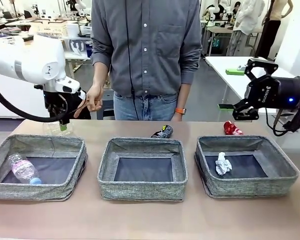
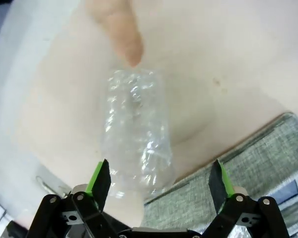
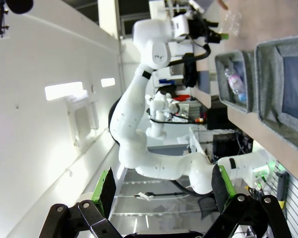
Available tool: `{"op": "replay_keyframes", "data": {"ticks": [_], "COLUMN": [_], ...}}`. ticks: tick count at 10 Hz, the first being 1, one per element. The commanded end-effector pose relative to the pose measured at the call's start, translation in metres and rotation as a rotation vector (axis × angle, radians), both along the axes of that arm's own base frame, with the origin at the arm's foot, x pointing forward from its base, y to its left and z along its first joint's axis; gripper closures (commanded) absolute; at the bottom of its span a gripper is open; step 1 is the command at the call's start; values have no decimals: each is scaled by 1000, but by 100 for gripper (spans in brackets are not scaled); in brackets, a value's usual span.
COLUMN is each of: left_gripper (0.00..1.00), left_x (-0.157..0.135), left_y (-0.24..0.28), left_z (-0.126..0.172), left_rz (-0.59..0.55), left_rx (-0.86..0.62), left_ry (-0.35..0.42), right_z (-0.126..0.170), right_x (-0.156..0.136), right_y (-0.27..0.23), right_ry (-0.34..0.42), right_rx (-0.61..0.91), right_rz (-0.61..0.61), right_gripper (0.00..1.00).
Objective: Sort the waste into the appropriate baskets.
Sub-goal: Pick up the waste item pointed out by the person.
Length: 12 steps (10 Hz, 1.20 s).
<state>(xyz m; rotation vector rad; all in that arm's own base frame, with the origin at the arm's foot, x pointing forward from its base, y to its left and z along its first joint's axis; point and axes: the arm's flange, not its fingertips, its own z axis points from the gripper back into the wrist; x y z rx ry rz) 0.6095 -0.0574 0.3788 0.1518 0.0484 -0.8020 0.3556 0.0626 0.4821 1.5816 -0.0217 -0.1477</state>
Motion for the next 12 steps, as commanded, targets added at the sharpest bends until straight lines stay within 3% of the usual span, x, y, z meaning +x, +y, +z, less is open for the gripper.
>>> {"op": "replay_keyframes", "data": {"ticks": [1, 4, 8, 12], "left_gripper": [0, 0, 0, 0], "left_x": [15, 24, 25, 29], "left_y": [-2, 0, 2, 0], "left_z": [-16, -40, -31, -41], "left_rz": [-5, 16, 48, 48], "left_rx": [10, 2, -11, 2], "left_ry": [38, 102, 79, 116], "right_z": [0, 0, 0, 0], "right_x": [-1, -1, -1, -1], "right_y": [1, 1, 1, 1], "right_ry": [-2, -2, -2, -2], "right_rx": [-4, -4, -4, -4], "right_rz": [7, 7, 7, 7], "right_gripper": [0, 0, 0, 0]}}
